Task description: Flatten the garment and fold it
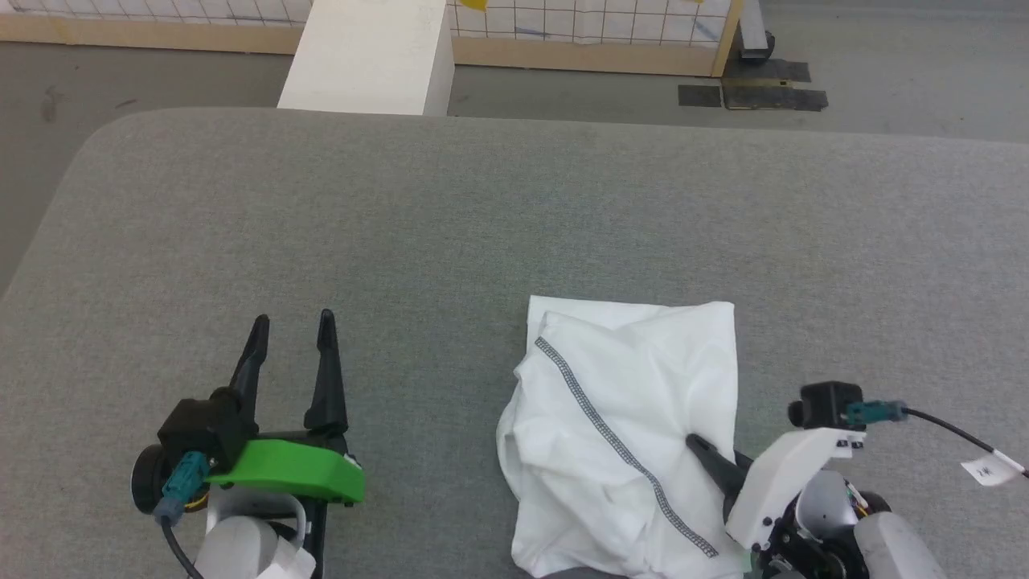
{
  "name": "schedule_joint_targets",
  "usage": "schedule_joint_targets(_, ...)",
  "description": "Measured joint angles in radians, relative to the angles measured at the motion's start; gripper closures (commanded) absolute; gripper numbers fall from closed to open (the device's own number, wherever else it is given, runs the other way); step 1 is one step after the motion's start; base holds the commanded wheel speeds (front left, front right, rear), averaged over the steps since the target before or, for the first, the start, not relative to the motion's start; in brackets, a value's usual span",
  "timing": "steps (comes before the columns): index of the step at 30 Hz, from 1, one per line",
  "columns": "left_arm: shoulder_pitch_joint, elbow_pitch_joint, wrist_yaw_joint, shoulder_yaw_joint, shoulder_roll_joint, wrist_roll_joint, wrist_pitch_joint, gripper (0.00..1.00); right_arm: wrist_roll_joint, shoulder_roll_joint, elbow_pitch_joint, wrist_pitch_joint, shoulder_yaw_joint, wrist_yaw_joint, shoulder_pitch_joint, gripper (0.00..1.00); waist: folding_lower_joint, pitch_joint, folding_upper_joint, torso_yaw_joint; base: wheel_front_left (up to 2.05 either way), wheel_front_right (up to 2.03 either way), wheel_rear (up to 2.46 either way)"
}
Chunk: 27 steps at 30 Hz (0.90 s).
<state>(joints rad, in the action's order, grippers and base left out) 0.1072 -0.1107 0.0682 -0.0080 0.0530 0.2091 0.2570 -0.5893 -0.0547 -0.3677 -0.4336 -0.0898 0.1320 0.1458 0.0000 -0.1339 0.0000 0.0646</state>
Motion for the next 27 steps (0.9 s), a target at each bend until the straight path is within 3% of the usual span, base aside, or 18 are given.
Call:
schedule_joint_targets(8,-0.013,0.012,0.000,0.018,0.000,-0.002,0.000,0.00,0.333,0.002,0.079,-0.052,0.006,0.000,0.060,1.00,0.0000,-0.006,0.0000,-0.055,0.00,0.00,0.00)
schedule_joint_targets(11,-0.011,0.024,0.002,0.025,0.000,-0.008,0.000,0.00,0.450,-0.054,0.132,-0.090,-0.017,0.000,0.110,1.00,0.0000,-0.015,0.0000,-0.094,0.00,0.00,0.00)
schedule_joint_targets(20,0.040,0.059,0.016,0.021,0.008,-0.044,0.000,0.00,0.546,-0.294,0.119,-0.086,-0.014,0.000,0.271,1.00,0.0000,-0.071,0.0001,-0.213,0.00,0.00,0.00)
schedule_joint_targets(27,0.102,0.092,0.023,0.016,0.042,-0.064,0.000,0.00,0.598,-0.364,0.002,-0.037,0.083,0.000,0.399,1.00,0.0000,-0.160,0.0000,-0.289,0.00,0.00,0.00)
